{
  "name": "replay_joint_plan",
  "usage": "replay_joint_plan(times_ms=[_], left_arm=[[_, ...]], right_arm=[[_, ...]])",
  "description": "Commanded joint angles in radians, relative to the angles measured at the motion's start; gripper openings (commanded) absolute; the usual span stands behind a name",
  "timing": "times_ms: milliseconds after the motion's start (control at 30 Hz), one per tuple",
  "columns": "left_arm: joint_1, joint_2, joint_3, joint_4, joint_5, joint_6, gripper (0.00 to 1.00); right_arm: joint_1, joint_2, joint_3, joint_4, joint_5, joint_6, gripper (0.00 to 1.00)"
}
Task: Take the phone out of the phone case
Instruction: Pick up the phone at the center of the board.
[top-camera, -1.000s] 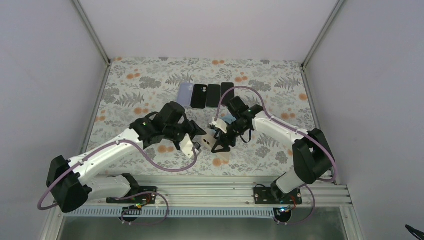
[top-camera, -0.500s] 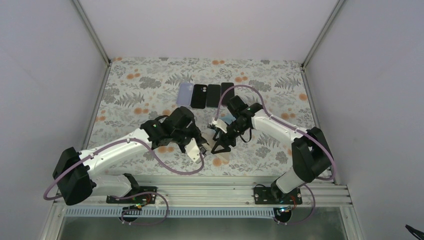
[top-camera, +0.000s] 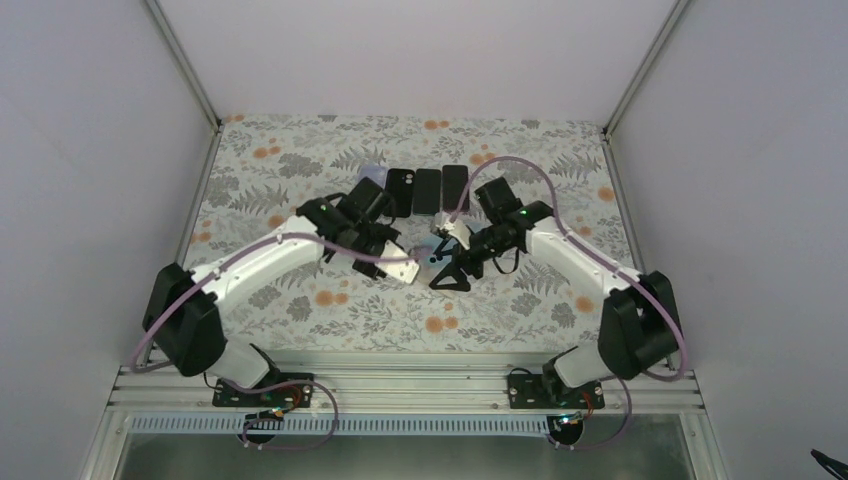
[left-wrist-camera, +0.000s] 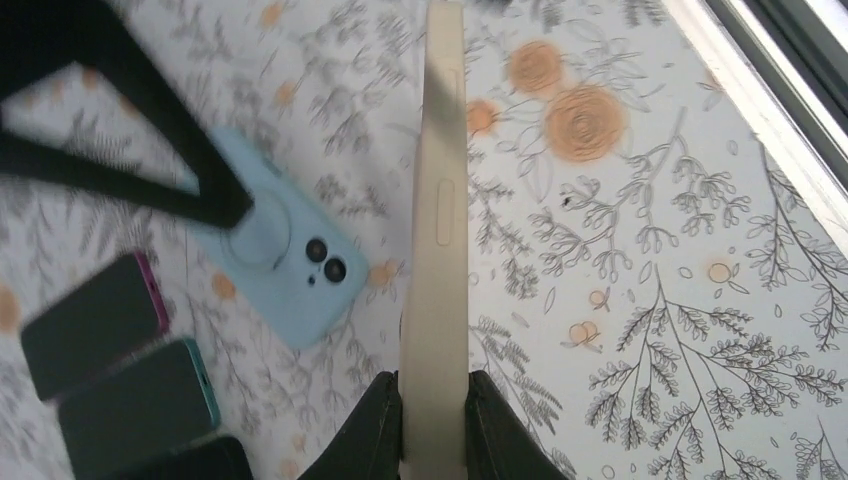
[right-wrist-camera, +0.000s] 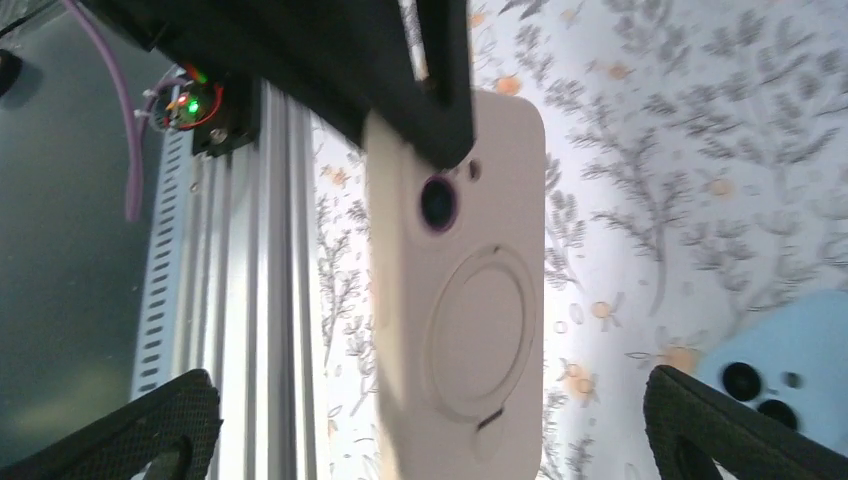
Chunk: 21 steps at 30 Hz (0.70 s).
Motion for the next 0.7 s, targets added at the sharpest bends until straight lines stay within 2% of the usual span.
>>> replay_joint_plan(times_ms=[0, 133, 300, 667], left_arm=[[0.090, 0.073, 0.140, -0.134, 0.160, -0.128, 0.02], [0.126, 0.154, 0.256, -0.237, 0.222, -0.160, 0.02], [0.132, 0.200, 0.330, -0.300, 0.268, -0.204, 0.02], [0.134, 0.245, 0.395, -0.325, 0.290, -0.254, 0.02]], right_arm=[[-0.031, -0.110, -0.067, 0.109, 0.015, 0.011, 0.99], [-0.031, -0.167, -0.122, 0.162, 0.101, 0.003, 0.99], [-0.030, -0.130, -0.123, 0.159, 0.198, 0.002, 0.89], [0.035, -0.100, -0.110, 0.148, 0.260, -0.002, 0.46]])
